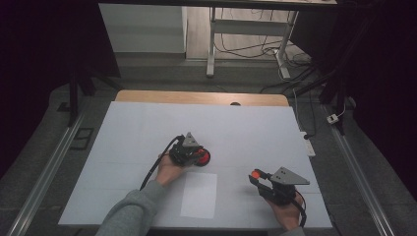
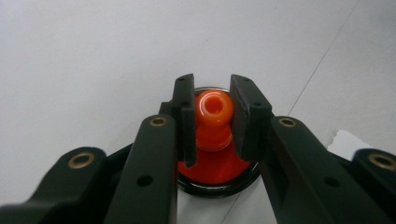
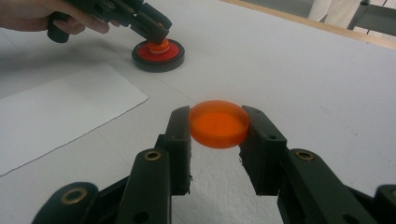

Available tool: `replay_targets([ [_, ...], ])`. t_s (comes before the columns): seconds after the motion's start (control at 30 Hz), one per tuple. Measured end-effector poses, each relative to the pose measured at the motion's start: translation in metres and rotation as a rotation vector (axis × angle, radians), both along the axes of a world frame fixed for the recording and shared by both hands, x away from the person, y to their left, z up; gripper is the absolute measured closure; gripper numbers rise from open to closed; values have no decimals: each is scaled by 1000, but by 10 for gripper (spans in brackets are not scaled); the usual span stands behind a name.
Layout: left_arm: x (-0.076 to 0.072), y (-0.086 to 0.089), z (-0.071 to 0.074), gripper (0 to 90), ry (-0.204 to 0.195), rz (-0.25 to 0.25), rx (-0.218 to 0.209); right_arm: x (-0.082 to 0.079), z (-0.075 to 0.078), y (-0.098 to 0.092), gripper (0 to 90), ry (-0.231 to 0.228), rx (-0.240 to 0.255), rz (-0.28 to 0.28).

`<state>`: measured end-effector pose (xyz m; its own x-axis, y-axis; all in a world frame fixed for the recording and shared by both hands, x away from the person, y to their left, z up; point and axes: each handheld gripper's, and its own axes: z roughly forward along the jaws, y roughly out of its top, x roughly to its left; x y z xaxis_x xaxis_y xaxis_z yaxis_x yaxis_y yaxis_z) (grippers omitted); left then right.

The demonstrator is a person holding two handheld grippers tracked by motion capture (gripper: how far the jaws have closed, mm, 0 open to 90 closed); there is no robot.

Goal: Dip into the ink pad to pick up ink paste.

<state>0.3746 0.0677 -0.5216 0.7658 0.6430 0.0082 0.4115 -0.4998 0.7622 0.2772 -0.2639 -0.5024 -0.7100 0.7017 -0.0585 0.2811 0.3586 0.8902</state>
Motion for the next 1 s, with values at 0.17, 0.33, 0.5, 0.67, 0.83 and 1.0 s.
replay_targets([
  [0.17, -1, 0, -1, 730, -7, 7, -1, 0, 0, 0, 642, 0, 0, 1],
  [0.33, -2, 0, -2, 731, -8, 11, -4, 0, 0, 0, 641, 0, 2, 1],
  [0.5, -3, -1, -3, 731, -14, 16, -5, 0, 0, 0, 642, -1, 3, 1],
  [0.67, -3, 1, -4, 731, -11, 12, -18, 0, 0, -1, 642, -1, 5, -1],
  [0.83, -3, 1, -4, 731, -15, 9, -15, 0, 0, -1, 641, 1, 6, -1],
  [1.0, -3, 0, -4, 731, -19, 7, -8, 0, 0, -1, 642, 0, 7, 0],
])
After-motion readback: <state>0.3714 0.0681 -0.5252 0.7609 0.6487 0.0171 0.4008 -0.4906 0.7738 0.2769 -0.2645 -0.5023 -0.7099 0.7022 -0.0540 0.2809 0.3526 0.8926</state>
